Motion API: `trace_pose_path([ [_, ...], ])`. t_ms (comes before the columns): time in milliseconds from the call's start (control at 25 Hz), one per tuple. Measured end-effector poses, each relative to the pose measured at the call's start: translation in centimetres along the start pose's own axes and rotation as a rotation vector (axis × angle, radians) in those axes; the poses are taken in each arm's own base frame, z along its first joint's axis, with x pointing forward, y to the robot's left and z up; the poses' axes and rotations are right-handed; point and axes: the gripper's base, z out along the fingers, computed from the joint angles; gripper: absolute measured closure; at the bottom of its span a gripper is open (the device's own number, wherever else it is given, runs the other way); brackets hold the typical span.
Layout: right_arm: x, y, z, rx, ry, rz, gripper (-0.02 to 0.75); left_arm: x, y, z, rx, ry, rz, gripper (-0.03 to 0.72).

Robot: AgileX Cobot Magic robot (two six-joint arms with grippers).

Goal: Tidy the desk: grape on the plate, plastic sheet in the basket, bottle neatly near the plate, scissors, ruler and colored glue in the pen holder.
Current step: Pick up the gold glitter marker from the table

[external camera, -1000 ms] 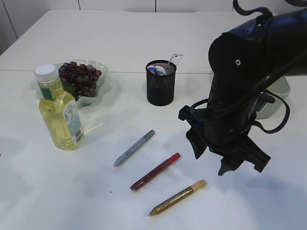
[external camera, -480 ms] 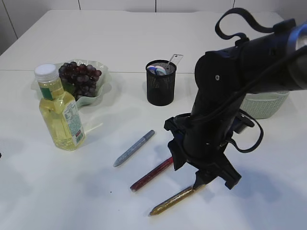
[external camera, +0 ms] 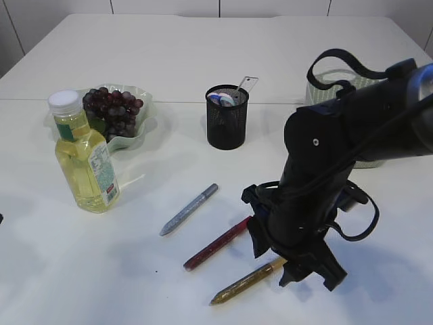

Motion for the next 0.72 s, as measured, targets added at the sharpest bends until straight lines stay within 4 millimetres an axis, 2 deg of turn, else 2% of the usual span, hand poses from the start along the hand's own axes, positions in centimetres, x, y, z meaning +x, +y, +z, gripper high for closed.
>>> trace_pose_path([
  [160,0.0,0.5,0.0,-0.055,-0.004,0.006,0.300,-0.1,0.0,0.0,0.001,-0.010,0.000,0.398],
  [720,-0.1,0.5,1.3,-0.026,0.006,0.036,0.300,-0.1,0.0,0.0,0.001,-0.014,0.000,0.399],
])
